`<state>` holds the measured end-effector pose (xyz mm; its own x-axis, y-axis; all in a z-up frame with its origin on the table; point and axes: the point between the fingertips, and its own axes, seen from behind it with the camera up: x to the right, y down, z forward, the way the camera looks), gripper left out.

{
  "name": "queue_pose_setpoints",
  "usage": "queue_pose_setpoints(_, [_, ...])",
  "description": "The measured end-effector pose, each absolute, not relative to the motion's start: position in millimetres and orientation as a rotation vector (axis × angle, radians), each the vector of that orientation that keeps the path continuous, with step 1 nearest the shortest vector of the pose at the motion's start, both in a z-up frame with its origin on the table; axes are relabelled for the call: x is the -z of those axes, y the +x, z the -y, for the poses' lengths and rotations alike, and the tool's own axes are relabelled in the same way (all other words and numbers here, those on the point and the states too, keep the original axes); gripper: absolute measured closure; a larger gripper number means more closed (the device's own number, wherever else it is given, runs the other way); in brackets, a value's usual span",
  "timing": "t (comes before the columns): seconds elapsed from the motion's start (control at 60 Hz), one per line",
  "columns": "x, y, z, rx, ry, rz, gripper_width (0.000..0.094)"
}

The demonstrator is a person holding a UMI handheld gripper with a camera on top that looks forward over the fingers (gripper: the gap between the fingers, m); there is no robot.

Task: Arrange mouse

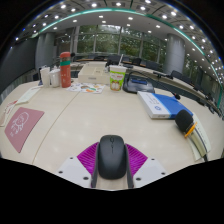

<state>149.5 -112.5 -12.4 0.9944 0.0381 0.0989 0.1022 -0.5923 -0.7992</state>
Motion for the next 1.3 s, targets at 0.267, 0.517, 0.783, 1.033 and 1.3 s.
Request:
queue_pose_setpoints(0.267, [3,149,117,0.124,-2.232,-0.070,0.0595])
queue_pose_setpoints(0.517, [-149,75,93,0.182,-2.014,-0.125,0.0596])
queue_pose_setpoints(0.783, [-165,-122,84,0.033,-2.040,-0.061,0.0598])
queue_pose_setpoints(1.033, [-36,-238,96,-0.035,-2.227,-0.023,0.0597])
queue_pose_setpoints(1.3, [9,-251,99,0.012,-2.286,-0.021,0.0399])
